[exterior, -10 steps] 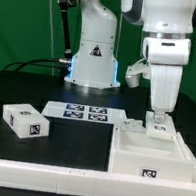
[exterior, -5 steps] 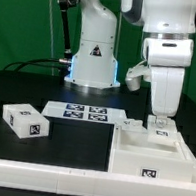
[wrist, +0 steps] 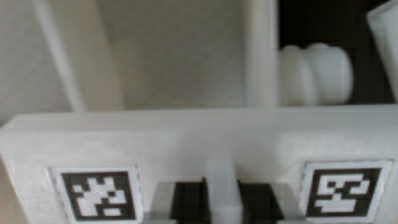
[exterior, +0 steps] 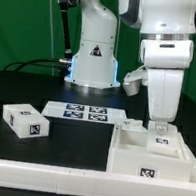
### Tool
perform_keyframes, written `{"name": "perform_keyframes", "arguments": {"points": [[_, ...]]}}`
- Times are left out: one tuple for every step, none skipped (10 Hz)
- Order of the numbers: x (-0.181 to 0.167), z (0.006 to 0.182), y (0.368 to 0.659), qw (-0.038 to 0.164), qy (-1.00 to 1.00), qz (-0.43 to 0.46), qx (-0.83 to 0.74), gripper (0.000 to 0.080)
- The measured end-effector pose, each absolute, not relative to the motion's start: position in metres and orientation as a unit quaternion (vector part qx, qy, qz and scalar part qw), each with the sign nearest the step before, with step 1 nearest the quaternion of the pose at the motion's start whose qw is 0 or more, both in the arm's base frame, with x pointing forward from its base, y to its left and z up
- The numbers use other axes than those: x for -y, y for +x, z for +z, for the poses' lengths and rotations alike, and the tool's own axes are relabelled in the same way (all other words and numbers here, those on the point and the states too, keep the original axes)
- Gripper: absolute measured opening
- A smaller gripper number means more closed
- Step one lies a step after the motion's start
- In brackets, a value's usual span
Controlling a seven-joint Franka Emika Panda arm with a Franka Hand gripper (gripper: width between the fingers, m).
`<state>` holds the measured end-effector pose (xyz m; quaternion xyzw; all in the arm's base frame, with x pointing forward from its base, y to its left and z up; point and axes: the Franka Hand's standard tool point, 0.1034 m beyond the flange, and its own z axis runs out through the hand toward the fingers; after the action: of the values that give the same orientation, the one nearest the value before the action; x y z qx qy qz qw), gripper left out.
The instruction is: Assemble cabinet
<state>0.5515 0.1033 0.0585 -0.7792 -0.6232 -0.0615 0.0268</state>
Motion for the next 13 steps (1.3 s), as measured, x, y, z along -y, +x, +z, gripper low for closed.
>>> {"name": "perform_keyframes", "arguments": {"points": [[-0.101,0.059,0.559,0.025,-0.781,-0.065,0.621,0.0069],[-0.100,0.059,0.567,0.023,-0.782,-0.069,0.619,0.0070],[-0.098,0.059,0.574,0.022,-0.783,-0.072,0.618,0.0071],[-0.098,0.058,0.576,0.024,-0.782,-0.069,0.620,0.0071],[-0.098,0.058,0.576,0.026,-0.778,-0.065,0.625,0.0072],[-0.098,0.058,0.576,0.027,-0.775,-0.063,0.628,0.0072],[-0.099,0.058,0.576,0.027,-0.777,-0.063,0.625,0.0072],[-0.098,0.059,0.576,0.027,-0.779,-0.063,0.624,0.0072],[-0.098,0.061,0.573,0.026,-0.781,-0.062,0.621,0.0072],[-0.099,0.065,0.571,0.025,-0.782,-0.062,0.619,0.0147],[-0.098,0.068,0.570,0.023,-0.782,-0.062,0.619,0.0330],[-0.095,0.073,0.569,0.020,-0.782,-0.062,0.620,0.0477],[-0.094,0.081,0.566,0.017,-0.781,-0.061,0.621,0.0477]]}}
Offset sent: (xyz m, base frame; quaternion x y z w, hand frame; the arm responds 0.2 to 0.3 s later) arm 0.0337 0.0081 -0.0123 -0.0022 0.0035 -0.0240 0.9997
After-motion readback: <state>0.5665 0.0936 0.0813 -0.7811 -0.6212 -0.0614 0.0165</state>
